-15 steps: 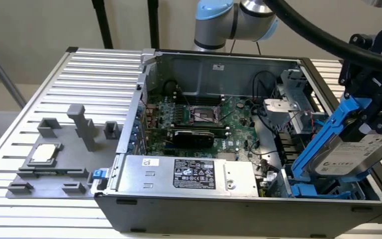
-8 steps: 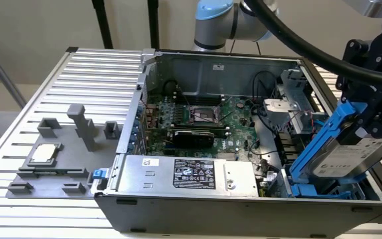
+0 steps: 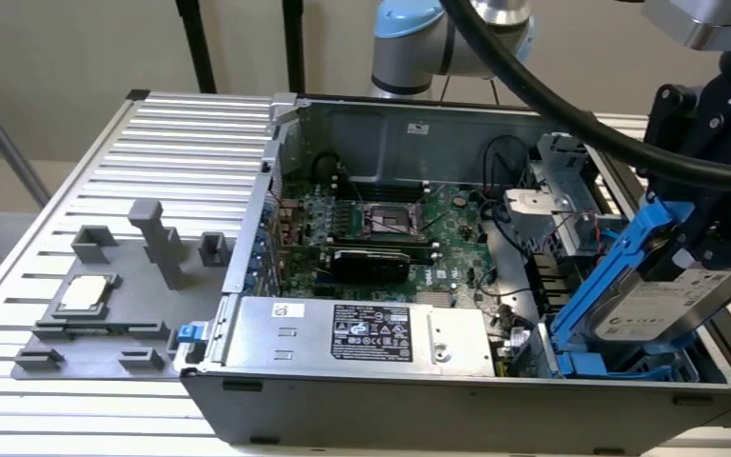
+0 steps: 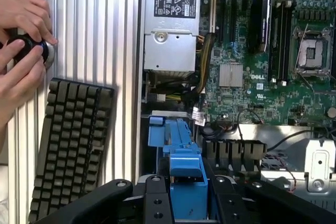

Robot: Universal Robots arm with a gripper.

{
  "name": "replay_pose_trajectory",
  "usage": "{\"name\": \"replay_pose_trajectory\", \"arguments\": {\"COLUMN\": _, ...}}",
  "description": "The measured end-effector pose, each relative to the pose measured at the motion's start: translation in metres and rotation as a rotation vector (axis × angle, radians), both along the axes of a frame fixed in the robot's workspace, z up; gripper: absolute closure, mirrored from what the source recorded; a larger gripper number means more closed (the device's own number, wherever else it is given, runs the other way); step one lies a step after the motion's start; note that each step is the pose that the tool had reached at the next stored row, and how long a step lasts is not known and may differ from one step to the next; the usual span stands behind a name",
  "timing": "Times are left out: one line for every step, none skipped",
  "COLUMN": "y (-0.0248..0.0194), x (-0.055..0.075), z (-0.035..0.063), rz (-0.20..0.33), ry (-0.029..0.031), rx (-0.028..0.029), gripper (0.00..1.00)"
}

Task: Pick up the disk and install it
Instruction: 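Insert the disk into the insertion slot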

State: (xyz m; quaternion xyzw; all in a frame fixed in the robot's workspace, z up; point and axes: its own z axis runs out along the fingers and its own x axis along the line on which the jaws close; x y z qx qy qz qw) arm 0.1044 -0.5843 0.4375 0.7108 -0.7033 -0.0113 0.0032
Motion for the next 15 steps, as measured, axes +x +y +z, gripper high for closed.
{"name": "replay_pose_trajectory", "arguments": {"y": 0.0003, "x": 0.000, "z": -0.0007, "rz": 0.000, "ry": 0.0000, "rx": 0.0000, "gripper": 1.00}}
{"name": "replay_pose_trajectory", "arguments": {"y": 0.0006, "x": 0.000, "z": -0.0013, "rz": 0.000, "ry": 0.0000, "rx": 0.0000, "gripper": 1.00}}
{"name": "replay_pose_trajectory", "arguments": {"y": 0.0010, "x": 0.000, "z": -0.0020, "rz": 0.000, "ry": 0.0000, "rx": 0.0000, "gripper": 1.00}}
{"name": "replay_pose_trajectory", "arguments": {"y": 0.0013, "x": 0.000, "z": -0.0026, "rz": 0.000, "ry": 0.0000, "rx": 0.0000, "gripper": 1.00}}
{"name": "replay_pose_trajectory", "arguments": {"y": 0.0017, "x": 0.000, "z": -0.0032, "rz": 0.000, "ry": 0.0000, "rx": -0.0001, "gripper": 1.00}}
{"name": "replay_pose_trajectory", "arguments": {"y": 0.0021, "x": 0.000, "z": -0.0038, "rz": 0.000, "ry": 0.0000, "rx": 0.0000, "gripper": 1.00}}
{"name": "replay_pose_trajectory", "arguments": {"y": 0.0026, "x": 0.000, "z": -0.0044, "rz": 0.000, "ry": 0.0000, "rx": -0.0002, "gripper": 1.00}}
{"name": "replay_pose_trajectory", "arguments": {"y": 0.0029, "x": 0.000, "z": -0.0051, "rz": 0.000, "ry": 0.0000, "rx": -0.0001, "gripper": 1.00}}
{"name": "replay_pose_trajectory", "arguments": {"y": 0.0033, "x": 0.000, "z": -0.0058, "rz": 0.000, "ry": 0.0000, "rx": -0.0001, "gripper": 1.00}}
{"name": "replay_pose_trajectory", "arguments": {"y": 0.0037, "x": 0.000, "z": -0.0067, "rz": 0.000, "ry": 0.0000, "rx": 0.0001, "gripper": 1.00}}
{"name": "replay_pose_trajectory", "arguments": {"y": 0.0039, "x": 0.000, "z": -0.0075, "rz": 0.000, "ry": 0.0000, "rx": 0.0002, "gripper": 1.00}}
{"name": "replay_pose_trajectory", "arguments": {"y": 0.0042, "x": 0.000, "z": -0.0083, "rz": 0.000, "ry": 0.0000, "rx": 0.0001, "gripper": 1.00}}
{"name": "replay_pose_trajectory", "arguments": {"y": 0.0045, "x": 0.000, "z": -0.0091, "rz": 0.000, "ry": 0.0000, "rx": 0.0000, "gripper": 1.00}}
{"name": "replay_pose_trajectory", "arguments": {"y": 0.0047, "x": 0.000, "z": -0.0100, "rz": 0.000, "ry": 0.0000, "rx": 0.0000, "gripper": 1.00}}
{"name": "replay_pose_trajectory", "arguments": {"y": 0.0049, "x": 0.000, "z": -0.0110, "rz": 0.000, "ry": 0.0000, "rx": 0.0001, "gripper": 1.00}}
